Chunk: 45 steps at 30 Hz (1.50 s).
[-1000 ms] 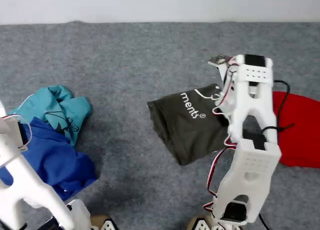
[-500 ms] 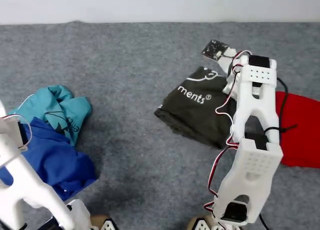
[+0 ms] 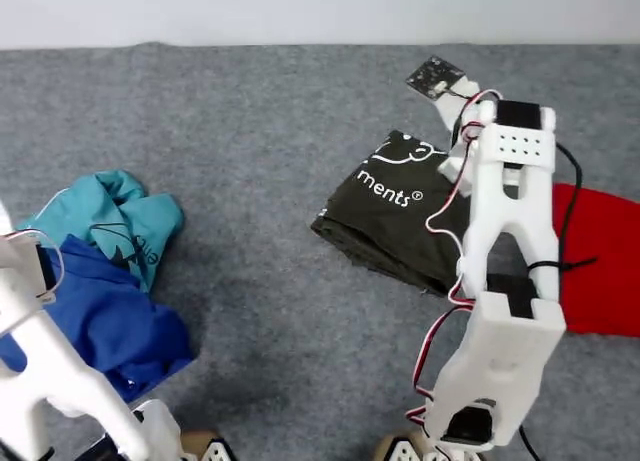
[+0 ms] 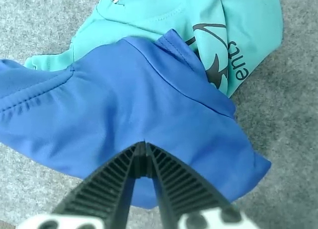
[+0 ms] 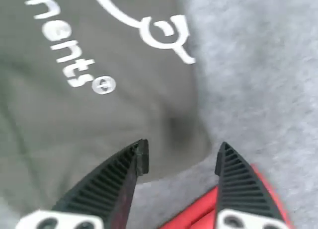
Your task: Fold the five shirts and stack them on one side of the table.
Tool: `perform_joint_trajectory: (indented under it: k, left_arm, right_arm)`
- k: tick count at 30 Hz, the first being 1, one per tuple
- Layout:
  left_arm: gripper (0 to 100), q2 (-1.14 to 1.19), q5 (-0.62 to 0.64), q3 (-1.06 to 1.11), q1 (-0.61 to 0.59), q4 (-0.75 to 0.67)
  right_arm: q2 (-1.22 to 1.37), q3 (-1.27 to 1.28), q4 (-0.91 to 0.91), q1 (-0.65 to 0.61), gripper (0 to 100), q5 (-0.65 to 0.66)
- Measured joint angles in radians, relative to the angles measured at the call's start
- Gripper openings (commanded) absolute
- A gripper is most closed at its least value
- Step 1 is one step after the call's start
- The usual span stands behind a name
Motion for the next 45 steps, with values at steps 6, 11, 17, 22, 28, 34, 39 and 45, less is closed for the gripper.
perform_joint_trajectory:
  k: [6,11,17,22,28,34,39,45]
  left_arm:
    - [1,0.000,0.000,0.000,0.000,0.000]
    - [1,0.000,0.000,0.000,0.000,0.000]
    - [1,0.000,0.000,0.002,0.000,0.000]
    - [1,0.000,0.000,0.002,0.000,0.000]
    - [1,0.000,0.000,0.002,0.000,0.000]
    - [1,0.000,0.000,0.002,0.000,0.000]
    - [1,0.000,0.000,0.002,0.000,0.000]
    - [1,0.000,0.000,0.002,0.000,0.000]
  right_arm:
    - [-0.017,0.000,0.196,-0.109,2.0,-0.141]
    - [-0.014,0.049,0.235,-0.186,1.0,-0.269]
    - [0.129,0.087,0.167,-0.288,1.0,-0.404]
    - [0.210,0.087,0.107,-0.370,0.9,-0.433]
    - [0.203,0.081,0.118,-0.371,0.9,-0.433]
    - [0.115,0.021,0.241,-0.327,0.9,-0.433]
    - [0.075,0.015,0.345,-0.210,0.9,-0.433]
    - [0.075,0.060,0.348,-0.114,0.9,-0.433]
